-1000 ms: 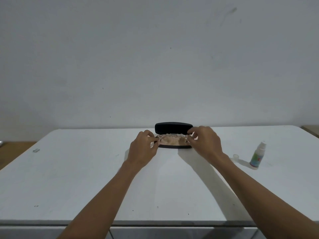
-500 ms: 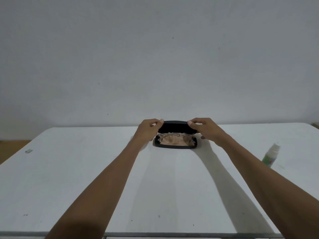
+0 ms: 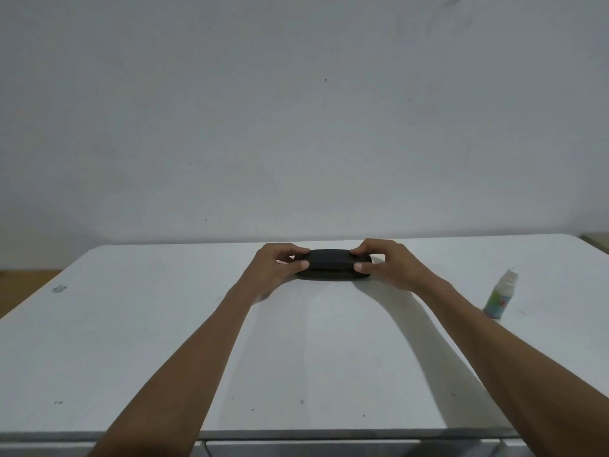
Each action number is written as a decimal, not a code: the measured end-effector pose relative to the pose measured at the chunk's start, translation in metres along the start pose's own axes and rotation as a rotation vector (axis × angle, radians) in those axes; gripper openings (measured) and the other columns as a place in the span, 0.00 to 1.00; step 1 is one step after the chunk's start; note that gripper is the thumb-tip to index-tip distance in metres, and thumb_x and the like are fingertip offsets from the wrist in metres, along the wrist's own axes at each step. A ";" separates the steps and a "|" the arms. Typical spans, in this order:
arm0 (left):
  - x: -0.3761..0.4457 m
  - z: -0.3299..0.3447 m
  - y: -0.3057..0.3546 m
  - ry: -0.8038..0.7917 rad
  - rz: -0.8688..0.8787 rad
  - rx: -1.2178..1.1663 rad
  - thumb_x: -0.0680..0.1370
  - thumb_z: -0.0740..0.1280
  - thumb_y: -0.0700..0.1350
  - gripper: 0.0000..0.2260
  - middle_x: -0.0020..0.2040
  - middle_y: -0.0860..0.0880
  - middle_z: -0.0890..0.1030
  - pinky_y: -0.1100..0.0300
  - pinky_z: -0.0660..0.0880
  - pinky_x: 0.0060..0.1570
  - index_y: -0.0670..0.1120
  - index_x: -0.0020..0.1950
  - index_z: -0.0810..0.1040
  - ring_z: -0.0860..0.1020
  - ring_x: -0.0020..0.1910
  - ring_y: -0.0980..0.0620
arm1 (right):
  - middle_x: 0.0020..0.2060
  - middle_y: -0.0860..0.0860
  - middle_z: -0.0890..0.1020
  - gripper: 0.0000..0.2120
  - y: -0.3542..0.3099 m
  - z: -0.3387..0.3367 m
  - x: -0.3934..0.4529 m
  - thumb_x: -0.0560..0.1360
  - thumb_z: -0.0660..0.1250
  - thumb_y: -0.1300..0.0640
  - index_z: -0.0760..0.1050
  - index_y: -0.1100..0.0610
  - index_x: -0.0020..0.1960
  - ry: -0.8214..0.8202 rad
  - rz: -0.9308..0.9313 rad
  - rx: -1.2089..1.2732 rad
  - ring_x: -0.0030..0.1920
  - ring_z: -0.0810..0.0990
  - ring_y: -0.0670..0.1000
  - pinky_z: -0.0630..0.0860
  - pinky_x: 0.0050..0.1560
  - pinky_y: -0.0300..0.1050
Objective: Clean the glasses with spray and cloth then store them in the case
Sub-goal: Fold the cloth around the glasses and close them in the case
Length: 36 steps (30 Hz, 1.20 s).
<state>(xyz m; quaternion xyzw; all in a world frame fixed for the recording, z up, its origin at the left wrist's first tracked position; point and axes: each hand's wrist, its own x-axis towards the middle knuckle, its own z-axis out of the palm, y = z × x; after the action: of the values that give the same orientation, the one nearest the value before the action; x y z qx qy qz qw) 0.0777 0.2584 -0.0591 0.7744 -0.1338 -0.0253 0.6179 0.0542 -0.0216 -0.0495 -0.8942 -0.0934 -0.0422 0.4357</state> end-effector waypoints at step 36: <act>0.065 0.013 -0.033 0.179 0.156 0.437 0.74 0.76 0.42 0.12 0.52 0.53 0.83 0.61 0.76 0.49 0.50 0.55 0.79 0.79 0.45 0.53 | 0.55 0.51 0.81 0.11 0.008 0.043 0.059 0.78 0.68 0.63 0.74 0.56 0.60 0.175 -0.060 -0.247 0.51 0.78 0.55 0.70 0.48 0.46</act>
<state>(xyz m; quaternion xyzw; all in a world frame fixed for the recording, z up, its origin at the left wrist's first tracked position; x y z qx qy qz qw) 0.1433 0.2373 -0.0856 0.8762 -0.1401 0.1204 0.4452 0.1133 0.0146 -0.0731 -0.9308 -0.0758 -0.1442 0.3273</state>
